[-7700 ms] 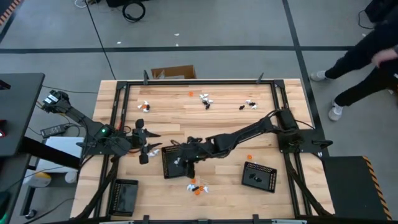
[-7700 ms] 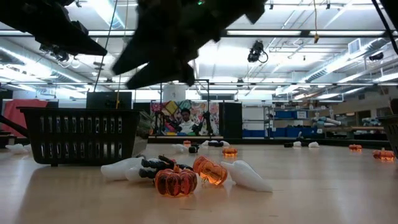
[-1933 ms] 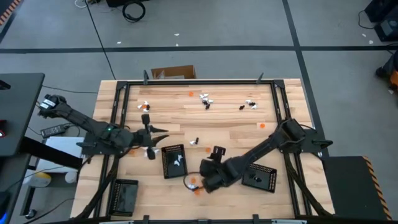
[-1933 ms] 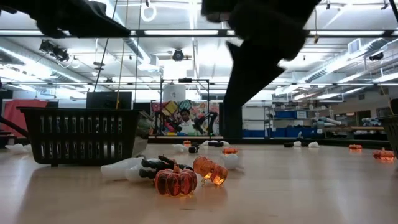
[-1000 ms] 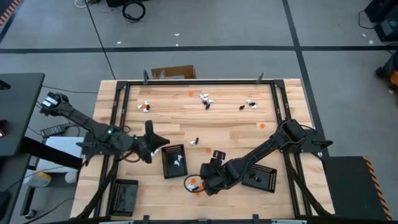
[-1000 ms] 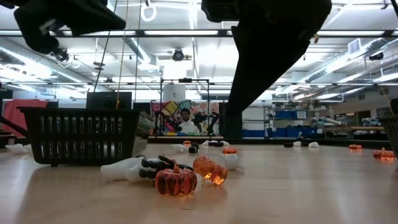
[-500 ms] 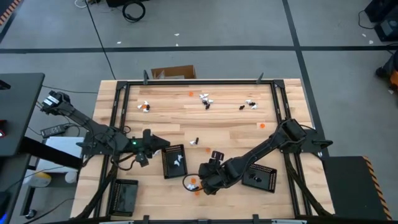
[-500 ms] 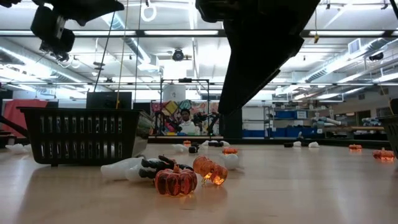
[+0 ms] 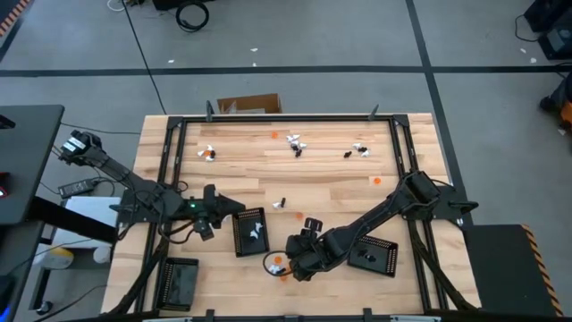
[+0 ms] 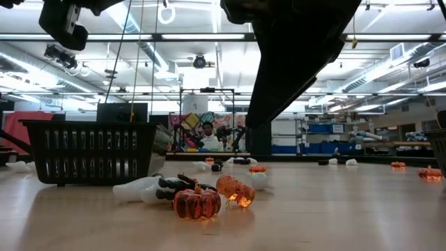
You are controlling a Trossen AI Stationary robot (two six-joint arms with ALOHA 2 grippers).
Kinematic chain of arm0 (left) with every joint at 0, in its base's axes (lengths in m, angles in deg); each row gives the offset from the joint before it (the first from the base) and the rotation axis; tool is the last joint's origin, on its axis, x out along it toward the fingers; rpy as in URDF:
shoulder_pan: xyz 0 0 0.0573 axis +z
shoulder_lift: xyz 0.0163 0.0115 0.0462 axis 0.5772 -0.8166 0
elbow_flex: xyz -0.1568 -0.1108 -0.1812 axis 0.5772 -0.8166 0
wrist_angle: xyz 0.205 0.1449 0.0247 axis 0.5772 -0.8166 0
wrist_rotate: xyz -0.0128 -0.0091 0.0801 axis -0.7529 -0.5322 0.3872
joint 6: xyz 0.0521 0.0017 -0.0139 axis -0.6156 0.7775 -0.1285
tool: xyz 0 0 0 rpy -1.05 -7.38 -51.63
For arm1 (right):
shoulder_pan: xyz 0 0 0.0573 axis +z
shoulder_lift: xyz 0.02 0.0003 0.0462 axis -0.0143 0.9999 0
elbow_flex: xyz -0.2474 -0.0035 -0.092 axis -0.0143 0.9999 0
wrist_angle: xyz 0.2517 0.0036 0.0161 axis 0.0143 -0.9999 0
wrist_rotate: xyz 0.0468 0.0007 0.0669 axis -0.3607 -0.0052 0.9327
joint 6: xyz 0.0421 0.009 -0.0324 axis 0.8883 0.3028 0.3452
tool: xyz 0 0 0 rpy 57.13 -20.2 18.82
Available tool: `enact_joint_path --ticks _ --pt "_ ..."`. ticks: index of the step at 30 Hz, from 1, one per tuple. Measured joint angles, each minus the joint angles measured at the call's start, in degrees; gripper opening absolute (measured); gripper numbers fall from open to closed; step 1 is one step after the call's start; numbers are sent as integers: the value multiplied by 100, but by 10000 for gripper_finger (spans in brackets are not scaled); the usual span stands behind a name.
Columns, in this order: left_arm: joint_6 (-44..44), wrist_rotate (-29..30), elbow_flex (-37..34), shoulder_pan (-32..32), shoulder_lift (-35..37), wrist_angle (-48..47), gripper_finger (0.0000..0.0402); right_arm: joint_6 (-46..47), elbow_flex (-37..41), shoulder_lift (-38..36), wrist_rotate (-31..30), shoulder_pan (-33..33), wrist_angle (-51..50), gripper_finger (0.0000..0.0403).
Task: Sort Halloween decoration
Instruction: Put the white ghost toy into the middle black basket
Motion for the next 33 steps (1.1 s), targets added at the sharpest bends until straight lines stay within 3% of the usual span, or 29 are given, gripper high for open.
enact_joint_path --ticks 5,13,17,21,25,33 --pt "134 4 2 0 4 296 50 40 0 0 21 5 4 215" --pt "709 72 2 0 4 203 164 -26 376 28 579 2 589 215" --pt "498 77 2 0 4 203 219 -283 411 72 476 2 589 215" --pt "523 132 2 1 4 203 242 -711 411 70 351 7 588 215" --pt "558 136 2 13 3 165 209 -1074 418 163 399 22 660 215" --pt "604 143 0 27 4 171 50 -1522 429 389 371 37 735 215"
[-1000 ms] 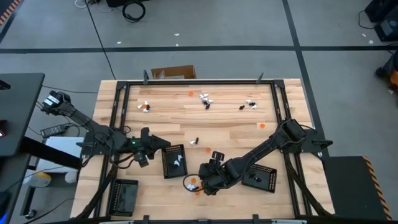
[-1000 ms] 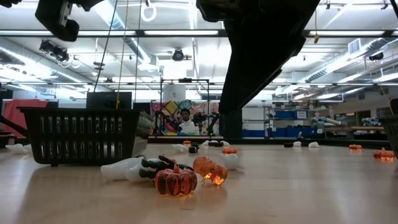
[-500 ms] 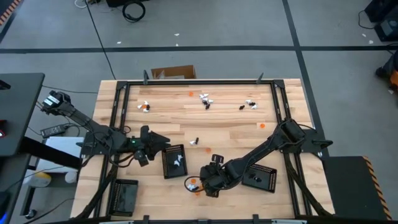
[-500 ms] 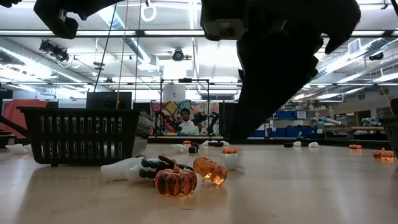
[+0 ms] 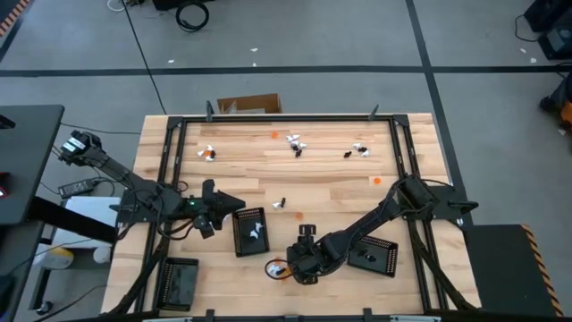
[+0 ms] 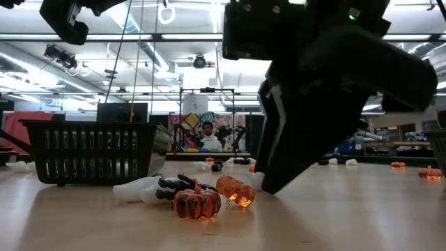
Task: Sort Halloween decoration
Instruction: Put the white ghost toy into the middle black basket
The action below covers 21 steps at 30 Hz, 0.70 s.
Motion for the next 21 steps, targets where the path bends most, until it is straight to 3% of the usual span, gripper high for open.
enact_joint_path --ticks 3,6,16,21 --pt "38 -1 2 0 0 51 31 -68 -2 0 -107 5 -14 215" --pt "76 0 2 2 0 48 39 -86 -2 23 44 -44 40 215" --pt "357 -5 2 0 0 18 161 -96 -9 35 536 -323 283 210" --pt "622 5 2 0 0 18 195 24 -9 37 854 -454 356 183"
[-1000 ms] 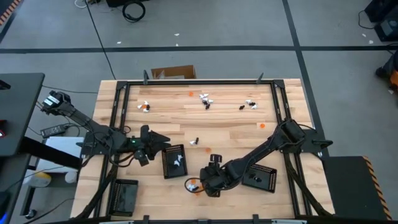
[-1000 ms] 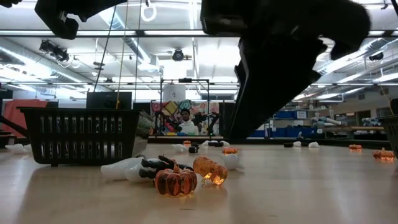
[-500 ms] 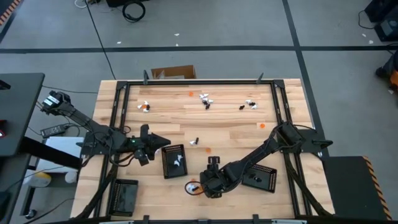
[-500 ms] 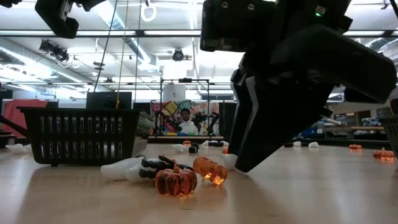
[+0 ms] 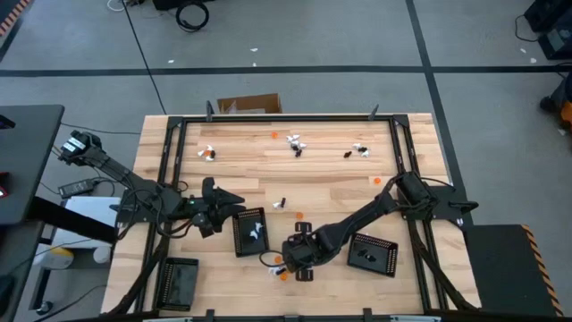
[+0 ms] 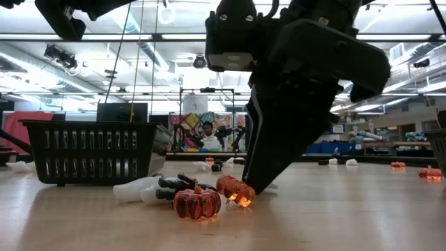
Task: Sort Halloween decoration
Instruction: Put the white ghost toy into the middle black basket
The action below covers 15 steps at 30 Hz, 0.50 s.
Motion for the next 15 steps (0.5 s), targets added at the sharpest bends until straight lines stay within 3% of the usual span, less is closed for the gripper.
enact_joint_path --ticks 8,15 --pt "162 484 0 0 0 2 201 86 0 0 -30 -6 -93 123" --pt "929 484 -1 -148 0 -38 201 92 -2 -2 -328 -15 -289 105"
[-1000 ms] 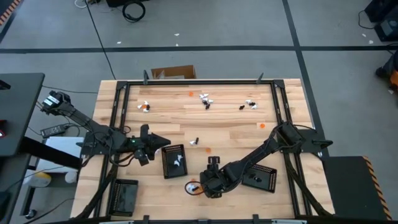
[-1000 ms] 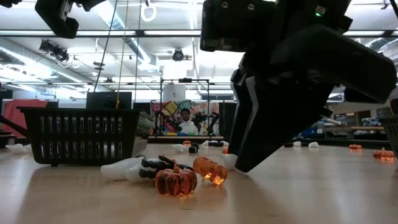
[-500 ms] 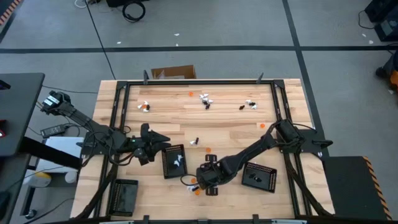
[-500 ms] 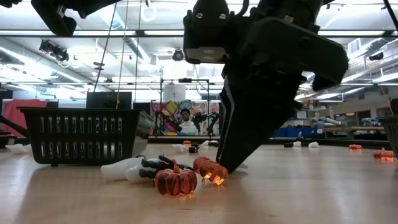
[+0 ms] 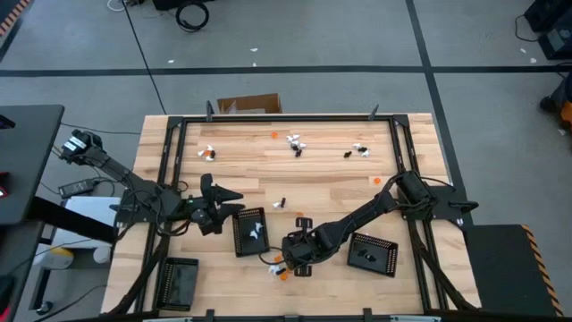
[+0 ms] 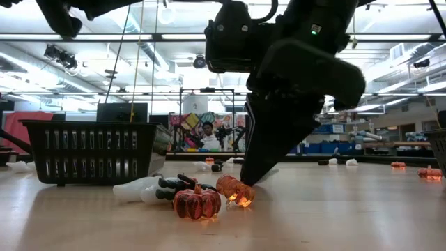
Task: Sort Halloween decoration
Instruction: Put the white ghost toy into the middle black basket
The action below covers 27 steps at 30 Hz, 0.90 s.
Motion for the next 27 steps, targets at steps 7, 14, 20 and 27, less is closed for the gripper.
enact_joint_path --ticks 7,14,20,27 --pt "1490 0 1 -173 1 -512 201 -95 -48 0 81 2 -165 86" --pt "3350 4 -1 -408 2 -894 201 78 -558 28 160 4 -1263 63" --pt "4239 18 -1 -675 2 -835 201 364 -1168 19 741 19 -2566 88" --pt "4814 525 -1 -677 2 -984 201 1190 -1098 15 1160 -13 -3037 172"
